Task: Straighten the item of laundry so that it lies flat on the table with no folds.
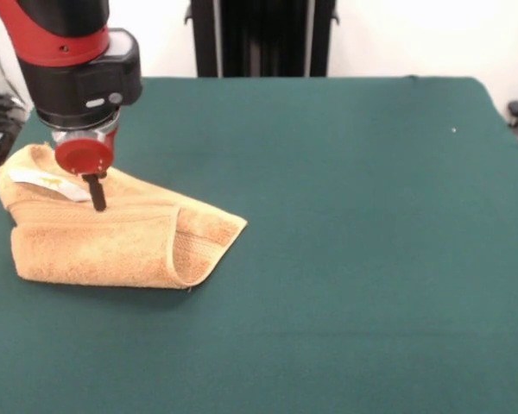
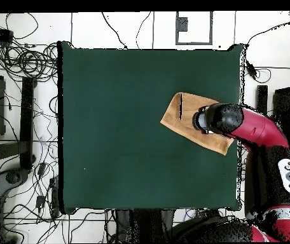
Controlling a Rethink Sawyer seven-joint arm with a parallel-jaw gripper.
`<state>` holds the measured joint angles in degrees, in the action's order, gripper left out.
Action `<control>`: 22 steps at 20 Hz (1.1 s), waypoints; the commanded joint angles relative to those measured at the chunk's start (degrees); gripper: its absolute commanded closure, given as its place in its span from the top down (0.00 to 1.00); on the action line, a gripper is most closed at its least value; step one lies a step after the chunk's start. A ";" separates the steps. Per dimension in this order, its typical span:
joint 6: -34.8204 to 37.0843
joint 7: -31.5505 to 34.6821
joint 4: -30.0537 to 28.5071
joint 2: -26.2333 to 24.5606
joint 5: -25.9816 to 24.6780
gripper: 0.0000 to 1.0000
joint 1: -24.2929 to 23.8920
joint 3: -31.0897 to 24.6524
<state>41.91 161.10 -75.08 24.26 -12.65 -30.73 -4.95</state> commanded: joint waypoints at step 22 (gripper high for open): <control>-14.26 -8.69 -10.06 -6.69 6.04 1.00 -11.58 -29.76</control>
<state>29.17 161.10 -77.44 23.42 -8.58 -42.41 -23.91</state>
